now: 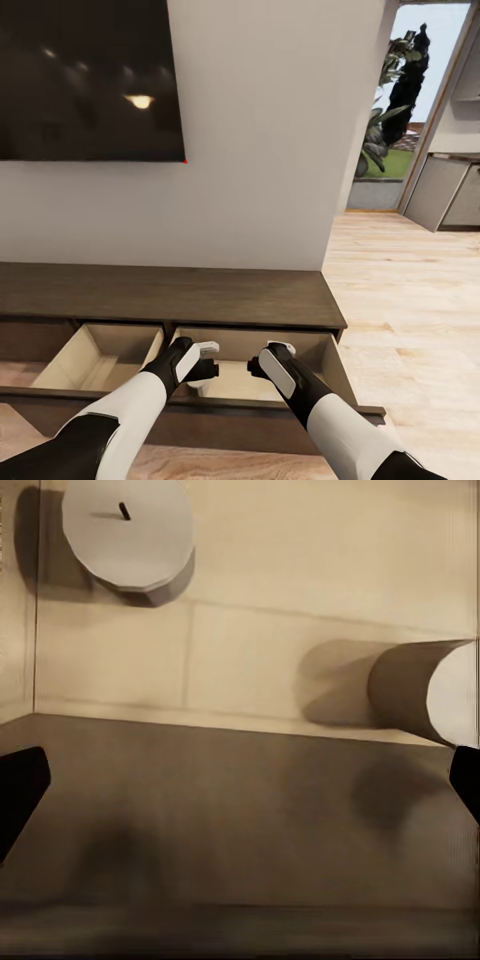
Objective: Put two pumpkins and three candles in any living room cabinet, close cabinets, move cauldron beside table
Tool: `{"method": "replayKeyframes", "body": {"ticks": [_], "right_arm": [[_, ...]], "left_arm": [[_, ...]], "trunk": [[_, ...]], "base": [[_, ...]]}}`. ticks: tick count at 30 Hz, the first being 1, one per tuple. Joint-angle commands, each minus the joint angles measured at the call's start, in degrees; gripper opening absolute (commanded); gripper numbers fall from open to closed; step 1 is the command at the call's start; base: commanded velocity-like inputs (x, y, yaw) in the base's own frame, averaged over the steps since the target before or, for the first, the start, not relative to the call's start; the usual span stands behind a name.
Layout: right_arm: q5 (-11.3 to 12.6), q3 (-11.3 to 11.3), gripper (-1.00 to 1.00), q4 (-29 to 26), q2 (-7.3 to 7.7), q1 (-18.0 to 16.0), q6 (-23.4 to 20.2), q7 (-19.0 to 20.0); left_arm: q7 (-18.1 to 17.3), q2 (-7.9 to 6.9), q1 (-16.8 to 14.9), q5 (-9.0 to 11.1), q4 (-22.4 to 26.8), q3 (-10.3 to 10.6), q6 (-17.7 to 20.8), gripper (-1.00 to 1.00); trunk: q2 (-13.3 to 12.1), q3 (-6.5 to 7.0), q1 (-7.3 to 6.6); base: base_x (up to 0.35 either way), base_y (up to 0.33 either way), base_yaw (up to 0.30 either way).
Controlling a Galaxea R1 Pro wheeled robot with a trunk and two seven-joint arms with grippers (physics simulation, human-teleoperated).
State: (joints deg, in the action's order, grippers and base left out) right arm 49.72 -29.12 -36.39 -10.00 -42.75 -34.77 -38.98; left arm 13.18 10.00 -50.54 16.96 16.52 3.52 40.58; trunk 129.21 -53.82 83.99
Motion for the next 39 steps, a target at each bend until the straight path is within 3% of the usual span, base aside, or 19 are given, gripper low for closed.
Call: {"method": "replayKeyframes", "body": {"ticks": [1,39], "right_arm": [[0.01,0.01,1.00,0.00,0.00,-0.01,-0.01,0.01],[0.03,0.08,1.00,-0.09,0.00,0.03,-0.04,0.04]], "left_arm": [[0.00,0.00,0.00,0.00,0.00,0.00,0.04,1.00],[0.00,0.00,0.00,0.01,0.06,0.00,1.08,1.00]], "trunk": [[-0.42,0.18,-0.23],[-15.66,7.01,-8.57]], "base": [[-0.020,0.000,0.000],[-0.017,0.004,0.000]]}}
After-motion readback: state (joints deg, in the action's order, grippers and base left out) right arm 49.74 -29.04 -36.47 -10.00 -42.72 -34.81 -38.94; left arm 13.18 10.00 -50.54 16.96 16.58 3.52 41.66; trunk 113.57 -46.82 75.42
